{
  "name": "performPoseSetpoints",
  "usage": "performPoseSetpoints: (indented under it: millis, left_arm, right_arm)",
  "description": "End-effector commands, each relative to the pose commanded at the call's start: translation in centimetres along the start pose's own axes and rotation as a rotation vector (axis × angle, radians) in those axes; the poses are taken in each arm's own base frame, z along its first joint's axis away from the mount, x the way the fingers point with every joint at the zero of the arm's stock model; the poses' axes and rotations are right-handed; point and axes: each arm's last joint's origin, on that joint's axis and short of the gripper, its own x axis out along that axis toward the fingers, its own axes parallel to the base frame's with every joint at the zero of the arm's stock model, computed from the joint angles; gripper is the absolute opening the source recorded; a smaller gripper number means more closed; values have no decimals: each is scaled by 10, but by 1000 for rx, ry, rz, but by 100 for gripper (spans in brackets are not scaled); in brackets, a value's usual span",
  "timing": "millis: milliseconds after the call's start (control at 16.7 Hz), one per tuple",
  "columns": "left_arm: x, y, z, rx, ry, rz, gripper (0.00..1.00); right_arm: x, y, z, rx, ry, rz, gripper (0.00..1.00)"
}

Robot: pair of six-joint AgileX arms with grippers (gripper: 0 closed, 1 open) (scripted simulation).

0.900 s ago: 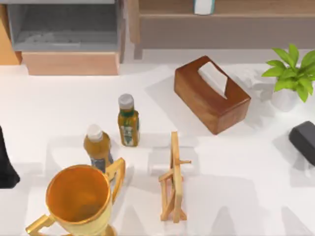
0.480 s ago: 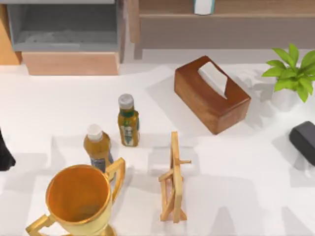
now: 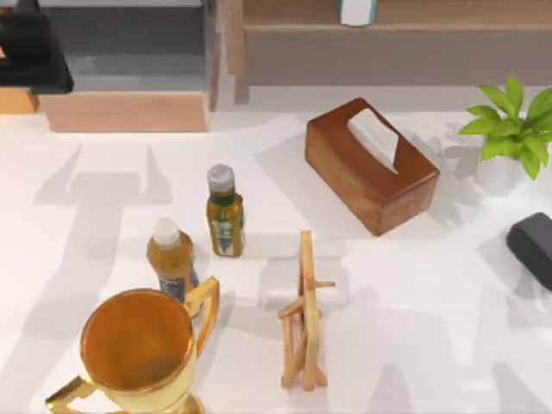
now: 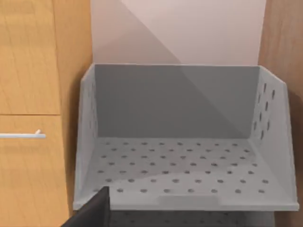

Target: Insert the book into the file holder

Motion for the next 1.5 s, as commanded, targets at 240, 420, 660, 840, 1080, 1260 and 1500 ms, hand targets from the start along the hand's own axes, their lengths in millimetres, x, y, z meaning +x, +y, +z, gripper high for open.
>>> performPoseSetpoints:
  millis: [240, 420, 660, 840, 1080, 1260, 1500]
  left_arm:
    - [82, -67, 22, 3, 13, -20, 100]
    - [136, -134, 11, 6, 18, -30, 100]
    - [184, -221, -34, 8, 20, -29, 100]
    - [205, -268, -77, 9, 20, -12, 100]
    - [219, -298, -117, 8, 18, 15, 100]
    - [221, -302, -123, 7, 17, 21, 100]
    - [222, -299, -123, 11, 21, 23, 100]
  right_arm:
    - [0, 0, 0, 0, 0, 0, 100]
    - [0, 0, 0, 0, 0, 0, 100]
    - [0, 0, 0, 0, 0, 0, 100]
    - [0, 0, 0, 0, 0, 0, 100]
    - [0, 0, 0, 0, 0, 0, 100]
    - [0, 0, 0, 0, 0, 0, 100]
    - [0, 0, 0, 0, 0, 0, 100]
